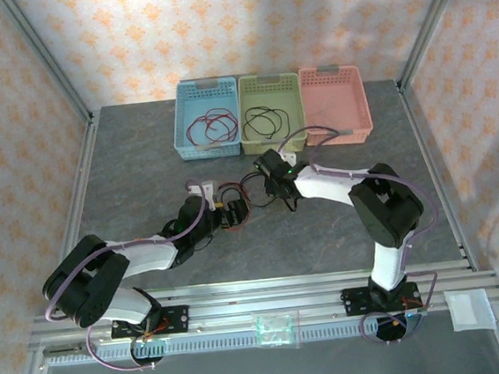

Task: Untangle the cables

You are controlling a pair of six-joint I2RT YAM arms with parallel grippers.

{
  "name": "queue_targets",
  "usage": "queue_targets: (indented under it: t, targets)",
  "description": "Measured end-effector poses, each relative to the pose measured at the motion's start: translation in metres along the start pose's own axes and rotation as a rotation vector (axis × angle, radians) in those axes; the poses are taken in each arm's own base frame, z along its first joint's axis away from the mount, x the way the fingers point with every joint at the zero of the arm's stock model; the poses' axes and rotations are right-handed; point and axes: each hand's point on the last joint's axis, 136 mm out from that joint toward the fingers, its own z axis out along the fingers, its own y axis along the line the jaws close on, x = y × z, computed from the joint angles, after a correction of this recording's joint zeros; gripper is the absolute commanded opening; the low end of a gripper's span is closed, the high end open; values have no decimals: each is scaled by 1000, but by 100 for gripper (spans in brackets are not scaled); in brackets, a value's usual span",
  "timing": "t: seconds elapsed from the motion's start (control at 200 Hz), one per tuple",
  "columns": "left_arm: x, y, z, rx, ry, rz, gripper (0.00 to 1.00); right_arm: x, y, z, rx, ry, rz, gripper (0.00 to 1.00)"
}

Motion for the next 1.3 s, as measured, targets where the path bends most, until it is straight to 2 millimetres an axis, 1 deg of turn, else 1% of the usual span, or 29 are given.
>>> queue_targets:
  t: [0.205, 0.491, 0.606, 0.741, 0.921, 1.016, 1.302]
  targets:
    - [-6, -7, 2, 15, -13, 10, 94, 0, -2, 2, 28, 10, 26, 32]
    - [-9, -9, 2, 23, -25, 47, 95, 7, 5, 13, 65, 42, 28, 35]
    - [-9, -9, 2, 23, -26, 64, 95, 10, 5, 14, 87, 49, 24, 34]
    - [-11, -11, 2, 32, -37, 67, 95, 14, 4, 20, 105, 60, 25, 33]
    - [-13, -13, 2, 37, -45, 68, 98, 13, 5, 21, 110, 63, 27, 32]
    - [-14, -13, 2, 37, -46, 74, 99, 13, 4, 21, 115, 65, 26, 29]
    - [-14, -12, 2, 31, -50, 94, 99, 13, 9, 21, 101, 61, 33, 11]
